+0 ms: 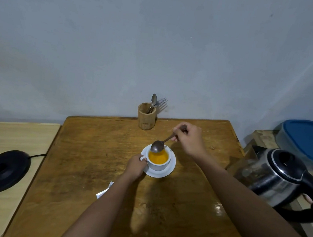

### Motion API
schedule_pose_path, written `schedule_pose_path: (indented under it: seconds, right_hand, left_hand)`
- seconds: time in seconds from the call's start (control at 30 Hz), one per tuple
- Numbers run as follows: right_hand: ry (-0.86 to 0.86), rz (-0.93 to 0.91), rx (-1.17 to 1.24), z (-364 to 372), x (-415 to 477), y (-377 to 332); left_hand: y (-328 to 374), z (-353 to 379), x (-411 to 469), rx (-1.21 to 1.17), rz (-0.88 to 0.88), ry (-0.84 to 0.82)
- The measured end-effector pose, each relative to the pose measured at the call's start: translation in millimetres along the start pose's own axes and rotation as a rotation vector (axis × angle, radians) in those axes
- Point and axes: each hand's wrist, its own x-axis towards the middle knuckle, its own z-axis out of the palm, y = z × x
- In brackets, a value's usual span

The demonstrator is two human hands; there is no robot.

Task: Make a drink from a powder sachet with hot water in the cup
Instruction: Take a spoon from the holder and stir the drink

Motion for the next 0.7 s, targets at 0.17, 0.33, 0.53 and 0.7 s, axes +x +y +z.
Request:
schedule_pose_path:
  seconds: [0.17, 0.33, 0.53, 0.7]
  right_hand:
    - [0.142, 0.225, 0.411, -14.0, -1.5, 21.0]
    - [0.401, 0.353, 0.669, -29.3, -17.2, 60.2]
    - [0.678, 0.628, 0.834, -22.4, -32.1, 103.1]
    - [0.602, 0.777, 0.633, 1.6, -37.9, 132.3]
  left_hand:
    - [-0.7, -0.5, -0.6, -0.058, 0.006, 0.003]
    - [-2.2, 0.0, -2.3, -0.121, -0.002, -0.014]
    - [-10.2, 4.5, -2.7, -0.158, 0.016, 0.031]
    - [-12.3, 6.1, -5.3, -0.181, 0.069, 0.048]
